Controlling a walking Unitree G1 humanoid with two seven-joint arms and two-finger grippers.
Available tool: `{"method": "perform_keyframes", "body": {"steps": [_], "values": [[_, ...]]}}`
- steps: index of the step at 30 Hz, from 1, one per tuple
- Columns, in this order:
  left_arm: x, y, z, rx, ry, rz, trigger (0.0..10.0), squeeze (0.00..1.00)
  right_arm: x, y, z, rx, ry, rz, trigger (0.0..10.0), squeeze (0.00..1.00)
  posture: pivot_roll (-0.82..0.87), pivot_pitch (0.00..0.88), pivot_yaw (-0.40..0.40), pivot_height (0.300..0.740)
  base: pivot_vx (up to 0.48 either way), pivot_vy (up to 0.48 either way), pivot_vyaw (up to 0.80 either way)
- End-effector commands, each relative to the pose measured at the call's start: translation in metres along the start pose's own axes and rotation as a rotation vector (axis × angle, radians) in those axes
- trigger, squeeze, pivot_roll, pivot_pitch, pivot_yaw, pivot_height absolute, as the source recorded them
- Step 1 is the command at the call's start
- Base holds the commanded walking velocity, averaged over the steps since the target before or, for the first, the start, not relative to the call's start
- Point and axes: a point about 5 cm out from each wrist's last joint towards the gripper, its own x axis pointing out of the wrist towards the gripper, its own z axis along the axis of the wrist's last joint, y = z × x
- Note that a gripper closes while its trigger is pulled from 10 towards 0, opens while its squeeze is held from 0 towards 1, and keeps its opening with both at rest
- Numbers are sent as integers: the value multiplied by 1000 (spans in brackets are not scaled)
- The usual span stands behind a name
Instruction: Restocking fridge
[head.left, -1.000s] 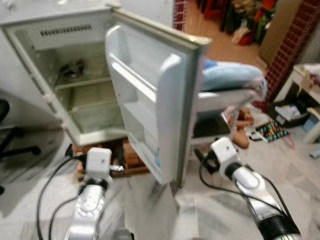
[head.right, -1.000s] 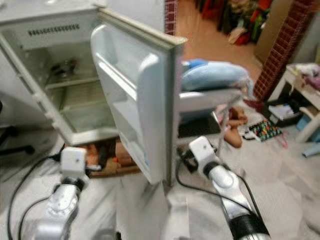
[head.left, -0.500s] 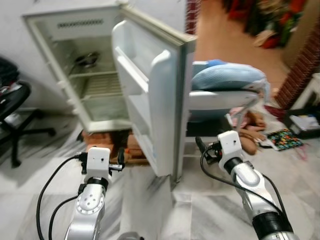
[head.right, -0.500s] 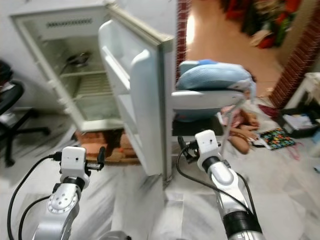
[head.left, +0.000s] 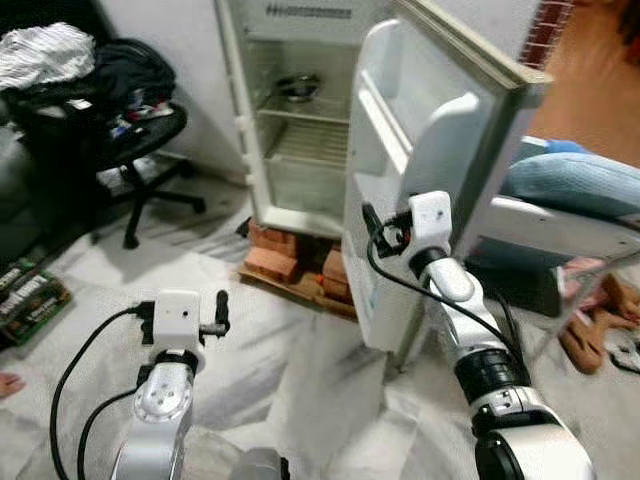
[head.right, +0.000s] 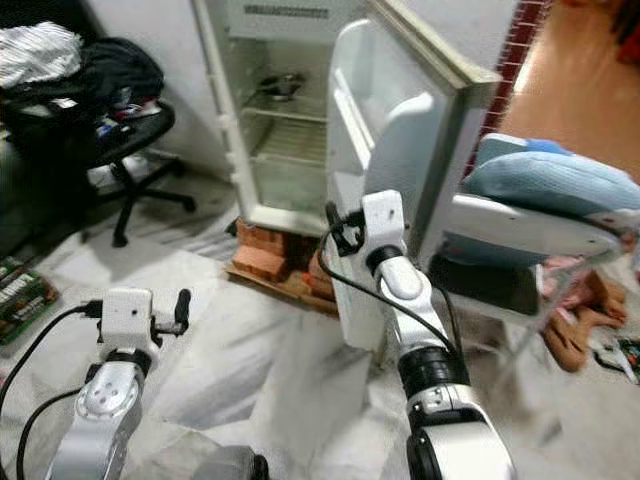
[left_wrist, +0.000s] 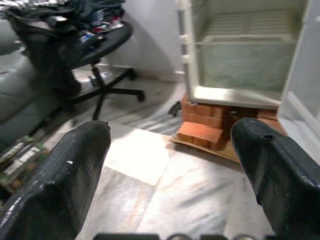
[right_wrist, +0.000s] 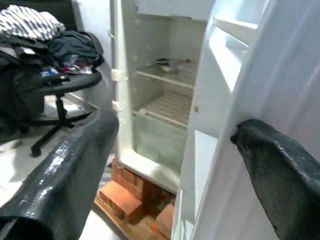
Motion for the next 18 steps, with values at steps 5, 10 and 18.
{"method": "perform_keyframes", "body": {"steps": [5,10,18], "values": [[2,0,4,15,-1,-14,10000,0,0,-5,-3,79,19,-21,10000,0,103,47,41,740,0,0,0],[6,-5,5,24,-1,-32,10000,0,9,11,9,122,-16,8,10000,0,94,46,50,740,0,0,0],[10,-8,6,38,3,-44,10000,0,25,71,40,420,-61,296,10000,0,99,45,45,740,0,0,0]]}}
